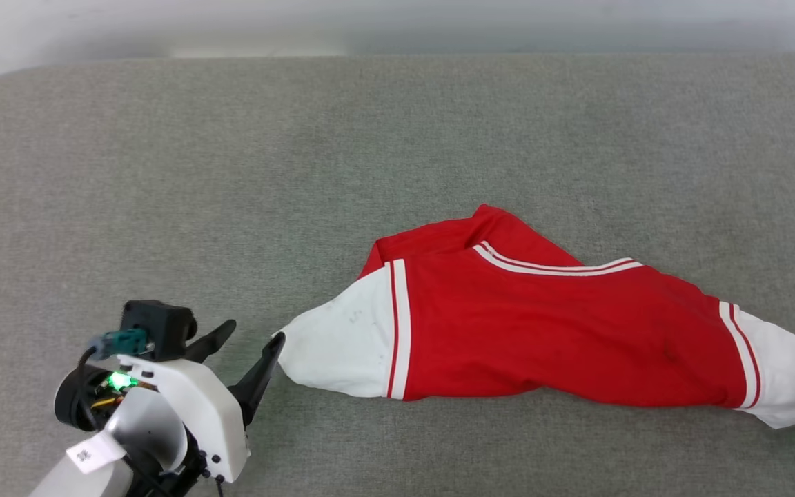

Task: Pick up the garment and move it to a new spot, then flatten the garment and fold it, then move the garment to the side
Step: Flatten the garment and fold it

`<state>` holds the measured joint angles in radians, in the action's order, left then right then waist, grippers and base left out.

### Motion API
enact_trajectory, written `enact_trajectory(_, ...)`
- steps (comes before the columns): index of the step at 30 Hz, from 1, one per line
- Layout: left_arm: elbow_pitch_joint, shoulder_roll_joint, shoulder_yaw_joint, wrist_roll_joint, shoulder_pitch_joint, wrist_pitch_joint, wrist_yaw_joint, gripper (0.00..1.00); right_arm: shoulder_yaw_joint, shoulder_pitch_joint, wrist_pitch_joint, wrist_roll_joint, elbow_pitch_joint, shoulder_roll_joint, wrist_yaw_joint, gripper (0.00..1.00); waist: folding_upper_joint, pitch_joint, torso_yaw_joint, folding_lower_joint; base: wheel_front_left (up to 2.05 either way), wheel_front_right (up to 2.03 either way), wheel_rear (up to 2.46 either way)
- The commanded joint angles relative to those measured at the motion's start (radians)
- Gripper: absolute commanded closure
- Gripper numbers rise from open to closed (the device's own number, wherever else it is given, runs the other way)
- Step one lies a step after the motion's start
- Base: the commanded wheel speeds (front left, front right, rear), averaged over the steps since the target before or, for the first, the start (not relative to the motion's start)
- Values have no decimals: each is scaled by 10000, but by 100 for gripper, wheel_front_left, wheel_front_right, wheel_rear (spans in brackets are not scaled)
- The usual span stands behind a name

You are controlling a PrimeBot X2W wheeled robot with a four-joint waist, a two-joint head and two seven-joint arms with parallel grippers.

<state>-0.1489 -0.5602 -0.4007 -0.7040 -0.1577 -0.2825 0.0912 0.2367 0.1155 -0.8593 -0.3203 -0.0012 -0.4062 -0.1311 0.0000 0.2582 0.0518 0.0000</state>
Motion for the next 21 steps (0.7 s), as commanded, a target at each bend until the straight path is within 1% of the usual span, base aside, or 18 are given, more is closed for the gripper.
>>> enact_trajectory(1,-81,-195,-138,65,-185,-418,18,0,-46,-135,-66,60,-231,97,7,100,0,109,-110,0,0,0,0)
enact_trajectory(4,-109,-382,-414,207,-541,-1235,111,0,-132,-92,-195,128,-719,245,7,100,0,280,-234,0,0,0,0)
enact_trajectory(9,192,-314,-859,309,-1159,-2259,194,0,-250,-26,-311,255,-1246,521,7,100,0,555,-387,0,0,0,0)
enact_trajectory(14,737,-176,-1056,440,-1613,-2602,174,0,-413,67,-332,294,-1498,645,7,100,0,787,-547,0,0,0,0)
enact_trajectory(17,1113,-321,-1188,573,-1758,-2799,164,0,-514,64,-348,274,-1563,616,7,100,0,915,-631,0,0,0,0)
enact_trajectory(21,1593,-405,-1409,617,-1736,-3040,6,0,-554,91,-302,267,-1576,614,7,100,0,1023,-687,0,0,0,0)
